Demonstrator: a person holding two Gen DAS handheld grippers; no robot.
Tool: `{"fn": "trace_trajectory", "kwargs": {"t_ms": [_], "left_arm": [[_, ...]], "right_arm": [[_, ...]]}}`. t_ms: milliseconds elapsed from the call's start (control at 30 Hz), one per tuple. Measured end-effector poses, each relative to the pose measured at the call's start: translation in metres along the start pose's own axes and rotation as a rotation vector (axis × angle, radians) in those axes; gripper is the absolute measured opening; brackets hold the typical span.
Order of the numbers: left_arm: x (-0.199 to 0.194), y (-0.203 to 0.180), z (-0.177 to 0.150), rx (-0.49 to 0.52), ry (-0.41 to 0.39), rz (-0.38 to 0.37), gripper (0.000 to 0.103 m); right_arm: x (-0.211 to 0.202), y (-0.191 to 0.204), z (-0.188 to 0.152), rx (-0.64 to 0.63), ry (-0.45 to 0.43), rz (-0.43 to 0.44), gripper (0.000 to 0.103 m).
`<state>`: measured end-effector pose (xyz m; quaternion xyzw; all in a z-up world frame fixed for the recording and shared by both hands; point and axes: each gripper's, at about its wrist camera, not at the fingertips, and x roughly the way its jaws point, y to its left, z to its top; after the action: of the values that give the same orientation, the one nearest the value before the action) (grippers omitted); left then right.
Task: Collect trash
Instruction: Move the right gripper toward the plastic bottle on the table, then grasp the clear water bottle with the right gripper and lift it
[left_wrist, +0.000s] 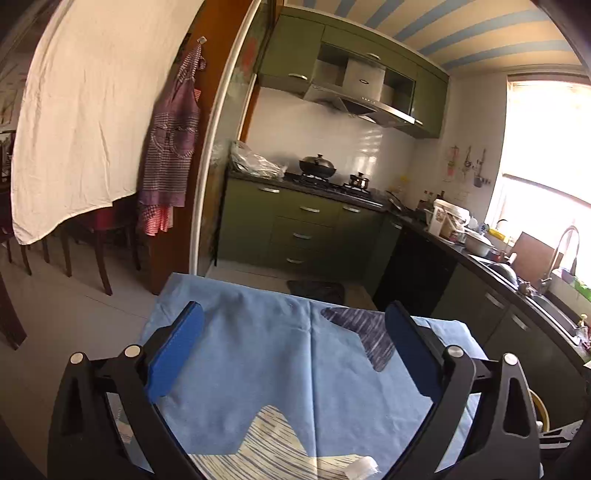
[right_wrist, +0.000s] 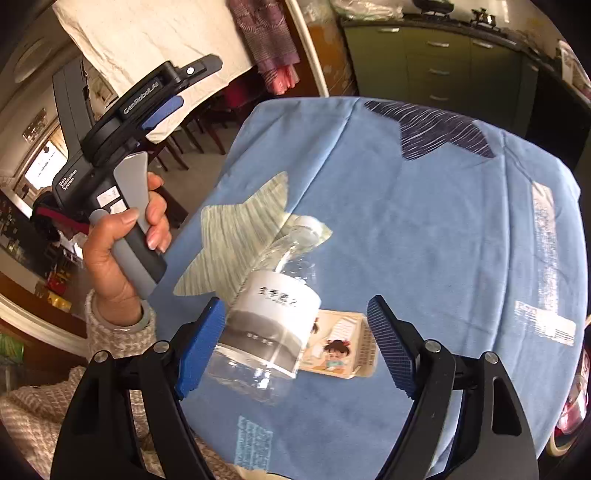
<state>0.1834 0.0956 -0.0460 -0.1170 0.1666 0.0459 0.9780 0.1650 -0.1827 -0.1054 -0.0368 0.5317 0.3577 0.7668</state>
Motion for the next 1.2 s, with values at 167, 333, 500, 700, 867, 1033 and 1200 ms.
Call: {"fn": "trace_trajectory", "kwargs": {"t_ms": [167, 333, 500, 700, 867, 1033, 1200], "left_arm": [[0.0, -0.007, -0.002, 0.039, 0.002, 0.018, 0.094], [-0.01, -0.006, 0.001, 0.074, -0.046, 0.058, 0.094], [-0.015, 0.008, 0.004, 0.027, -0.061, 0.067, 0.094], [-0.013, 0.013, 0.004, 0.011, -0.046, 0.055, 0.094], [-0.007, 0.012, 0.001, 0.019, -0.024, 0.048, 0.094], [-0.003, 0.012, -0.001, 0.013, -0.008, 0.03, 0.094], [0.001, 0.009, -0.003, 0.021, 0.009, 0.026, 0.094]], "right_arm": [[0.022, 0.001, 0.007, 0.023, 0.127, -0.014, 0.078], [0.043, -0.002, 0.01, 0.044, 0.211, -0.01, 0.078], [0.064, 0.001, 0.013, 0.048, 0.285, -0.004, 0.078], [0.078, -0.004, 0.015, 0.058, 0.311, 0.008, 0.073], [0.067, -0.015, 0.007, 0.054, 0.283, 0.016, 0.071], [0.041, -0.053, -0.005, 0.131, 0.209, 0.017, 0.07], [-0.007, -0.122, -0.022, 0.275, 0.093, -0.004, 0.07]]}}
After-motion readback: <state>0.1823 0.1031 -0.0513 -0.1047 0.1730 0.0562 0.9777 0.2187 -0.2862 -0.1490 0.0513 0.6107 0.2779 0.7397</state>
